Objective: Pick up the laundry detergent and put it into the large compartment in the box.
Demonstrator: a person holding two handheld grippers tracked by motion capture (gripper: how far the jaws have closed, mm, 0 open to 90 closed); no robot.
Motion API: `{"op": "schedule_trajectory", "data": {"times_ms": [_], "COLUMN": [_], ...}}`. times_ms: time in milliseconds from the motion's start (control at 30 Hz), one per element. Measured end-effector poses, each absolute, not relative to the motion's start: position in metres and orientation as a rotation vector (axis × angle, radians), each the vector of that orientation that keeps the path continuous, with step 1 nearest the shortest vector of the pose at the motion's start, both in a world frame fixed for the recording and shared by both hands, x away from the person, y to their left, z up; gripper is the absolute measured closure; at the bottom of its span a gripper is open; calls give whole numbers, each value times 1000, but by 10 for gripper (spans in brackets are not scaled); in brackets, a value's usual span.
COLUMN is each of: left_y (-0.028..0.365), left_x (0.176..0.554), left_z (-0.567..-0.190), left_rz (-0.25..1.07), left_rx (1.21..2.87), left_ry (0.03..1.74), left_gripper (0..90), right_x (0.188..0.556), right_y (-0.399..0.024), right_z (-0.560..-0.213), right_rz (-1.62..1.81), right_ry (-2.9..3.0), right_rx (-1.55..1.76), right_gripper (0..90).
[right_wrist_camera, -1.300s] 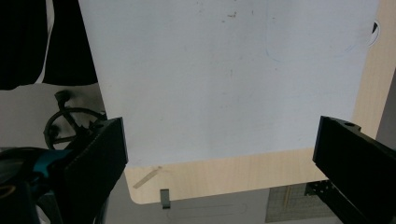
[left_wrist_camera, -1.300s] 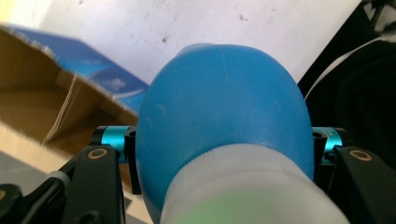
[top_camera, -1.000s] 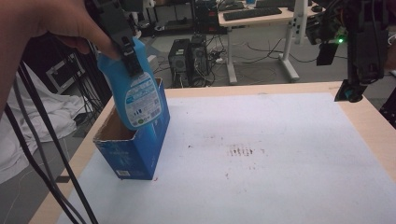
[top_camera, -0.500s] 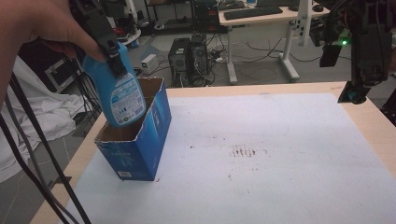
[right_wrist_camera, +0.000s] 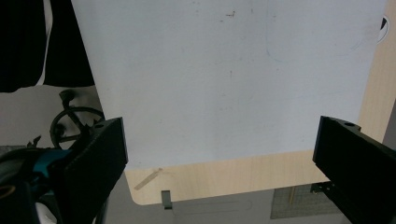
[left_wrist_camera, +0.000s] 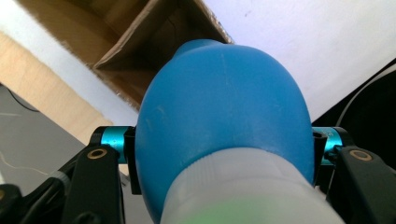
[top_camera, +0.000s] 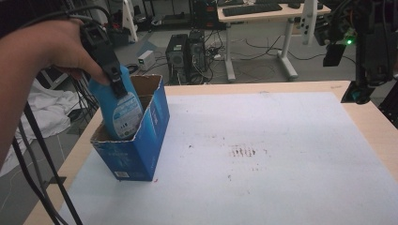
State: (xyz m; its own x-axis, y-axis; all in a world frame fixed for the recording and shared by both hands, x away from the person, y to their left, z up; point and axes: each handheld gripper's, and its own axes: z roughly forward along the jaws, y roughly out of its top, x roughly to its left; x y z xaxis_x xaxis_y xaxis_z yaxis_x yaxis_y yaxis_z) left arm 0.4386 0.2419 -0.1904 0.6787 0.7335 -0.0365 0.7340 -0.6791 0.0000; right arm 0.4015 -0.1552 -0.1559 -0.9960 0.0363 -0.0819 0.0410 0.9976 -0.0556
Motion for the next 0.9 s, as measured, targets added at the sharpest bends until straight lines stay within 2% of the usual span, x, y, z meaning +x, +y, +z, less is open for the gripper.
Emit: {"op": "schedule_trajectory", "data": {"times_ms": [367,900], "left_y": [240,242], "left_x": [442,442], "left_z": [-244,-289], "left_rz": [-95,-113], "left_rx": [2955,3030], "left_ry": [1078,885], "left_gripper": [390,390], "right_x": [403,406], "right_y": [-156,-144], "right_z": [-160,-165], "right_rz": [-87,-95], "right_ry": [3065,3073], "right_rx": [67,32], "right_gripper": [21,21]}}
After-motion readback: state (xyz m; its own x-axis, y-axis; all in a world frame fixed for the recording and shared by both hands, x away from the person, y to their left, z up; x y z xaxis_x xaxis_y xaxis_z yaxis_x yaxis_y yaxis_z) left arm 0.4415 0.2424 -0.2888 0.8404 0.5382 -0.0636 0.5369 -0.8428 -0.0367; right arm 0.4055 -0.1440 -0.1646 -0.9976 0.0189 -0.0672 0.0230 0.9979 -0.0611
